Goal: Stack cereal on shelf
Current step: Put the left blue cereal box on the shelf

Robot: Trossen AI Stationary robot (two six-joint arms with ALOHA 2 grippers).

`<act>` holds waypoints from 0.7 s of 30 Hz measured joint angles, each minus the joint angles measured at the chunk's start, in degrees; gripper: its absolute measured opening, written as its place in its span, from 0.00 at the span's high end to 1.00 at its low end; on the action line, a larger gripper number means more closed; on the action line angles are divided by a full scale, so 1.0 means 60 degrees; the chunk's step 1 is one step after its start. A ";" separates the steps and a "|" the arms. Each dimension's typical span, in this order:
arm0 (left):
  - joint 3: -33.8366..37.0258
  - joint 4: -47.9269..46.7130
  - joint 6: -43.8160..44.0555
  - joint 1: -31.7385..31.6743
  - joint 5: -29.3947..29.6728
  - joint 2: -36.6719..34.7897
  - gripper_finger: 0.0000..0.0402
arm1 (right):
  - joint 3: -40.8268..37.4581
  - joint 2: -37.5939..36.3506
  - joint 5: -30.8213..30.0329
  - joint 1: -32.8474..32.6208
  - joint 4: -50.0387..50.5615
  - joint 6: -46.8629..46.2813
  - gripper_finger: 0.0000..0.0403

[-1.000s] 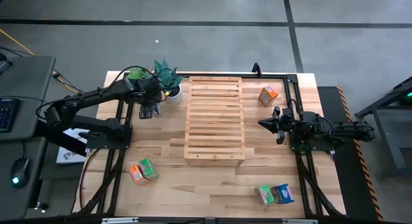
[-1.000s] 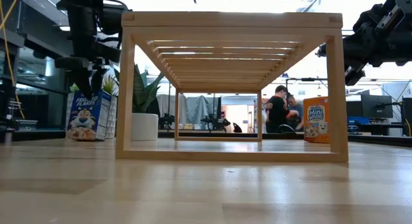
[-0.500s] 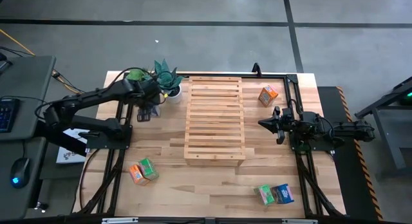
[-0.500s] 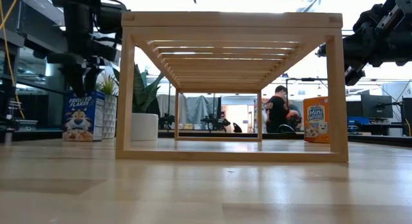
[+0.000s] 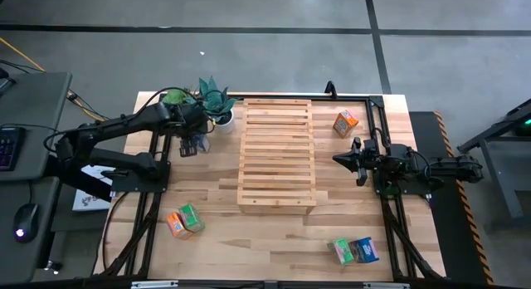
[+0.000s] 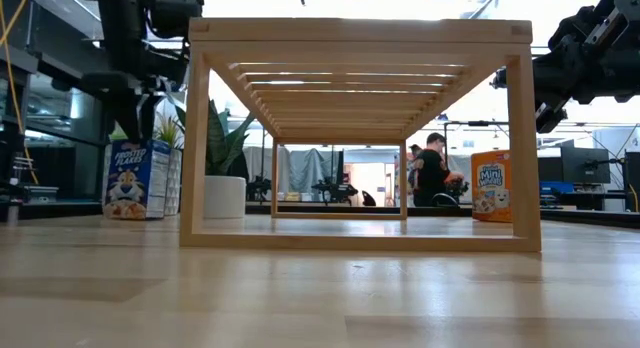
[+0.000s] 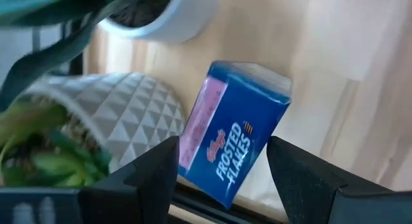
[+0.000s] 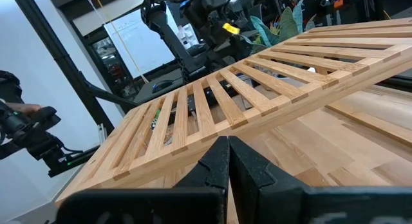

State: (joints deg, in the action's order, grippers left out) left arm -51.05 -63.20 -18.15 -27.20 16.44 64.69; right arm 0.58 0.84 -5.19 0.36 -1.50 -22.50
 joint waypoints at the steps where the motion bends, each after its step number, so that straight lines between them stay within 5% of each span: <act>1: -0.0004 0.0003 0.0310 0.0000 0.0091 0.0000 0.44 | 0.0000 0.0000 0.0000 0.0000 0.0001 0.0000 1.00; 21: -0.0018 -0.0007 -0.0174 -0.0004 -0.0472 -0.0007 0.39 | 0.0000 0.0000 0.0000 -0.0003 0.0000 0.0000 1.00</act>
State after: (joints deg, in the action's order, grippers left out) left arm -51.16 -63.24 -19.19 -27.22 13.61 64.64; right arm 0.58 0.84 -5.19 0.34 -1.50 -22.50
